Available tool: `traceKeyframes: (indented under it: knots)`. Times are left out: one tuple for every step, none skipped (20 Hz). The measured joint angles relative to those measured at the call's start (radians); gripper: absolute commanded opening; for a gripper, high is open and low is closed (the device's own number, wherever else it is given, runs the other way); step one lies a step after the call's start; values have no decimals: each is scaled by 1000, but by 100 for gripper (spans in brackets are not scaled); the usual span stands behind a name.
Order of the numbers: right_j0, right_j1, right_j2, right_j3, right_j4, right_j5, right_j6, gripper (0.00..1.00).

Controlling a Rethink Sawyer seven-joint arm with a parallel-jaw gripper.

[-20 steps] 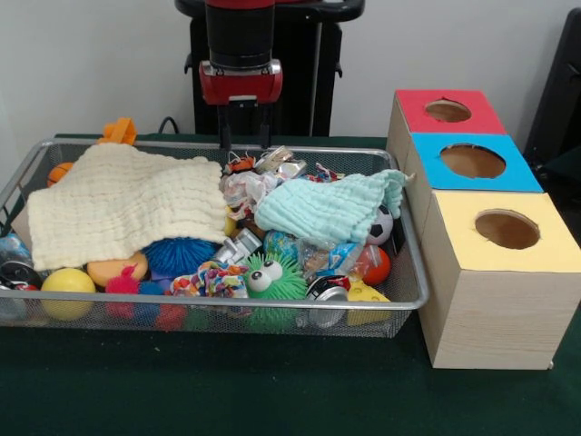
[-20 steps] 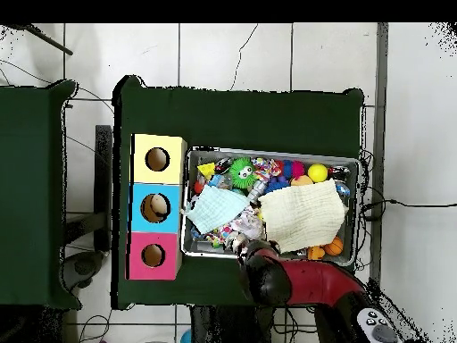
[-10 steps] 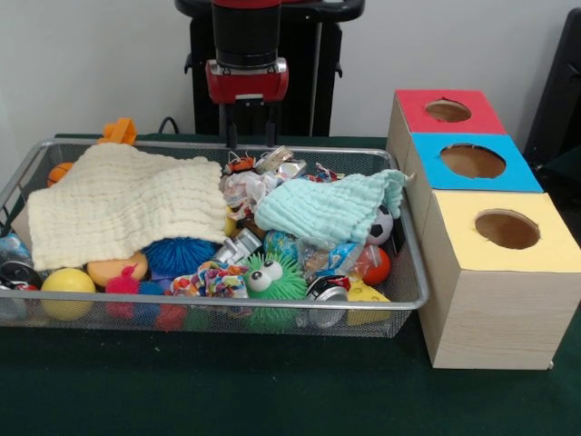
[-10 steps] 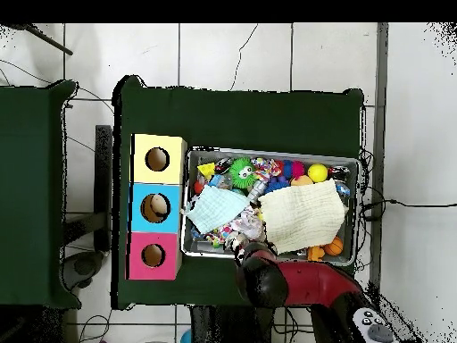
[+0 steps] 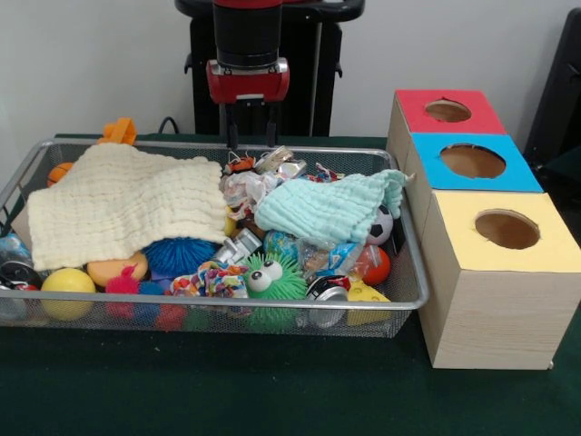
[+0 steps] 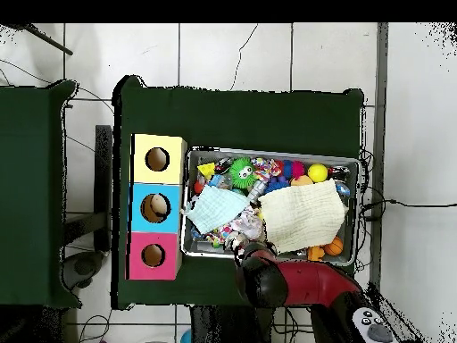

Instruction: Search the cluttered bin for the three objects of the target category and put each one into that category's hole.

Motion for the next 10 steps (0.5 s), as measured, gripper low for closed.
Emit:
traceKeyframes:
  knots:
    - [-1, 0, 0, 0, 0, 0, 0, 100]
    - [-2, 0, 0, 0, 0, 0, 0, 100]
    - [-3, 0, 0, 0, 0, 0, 0, 100]
    - [-6, 1, 0, 0, 0, 0, 0, 100]
    - [-8, 1, 0, 0, 0, 0, 0, 100]
    - [-9, 1, 0, 0, 0, 0, 0, 100]
    - [-15, 2, 0, 0, 0, 0, 0, 100]
    - [-17, 3, 0, 0, 0, 0, 0, 100]
    - [-20, 3, 0, 0, 0, 0, 0, 100]
    - [-22, 3, 0, 0, 0, 0, 0, 100]
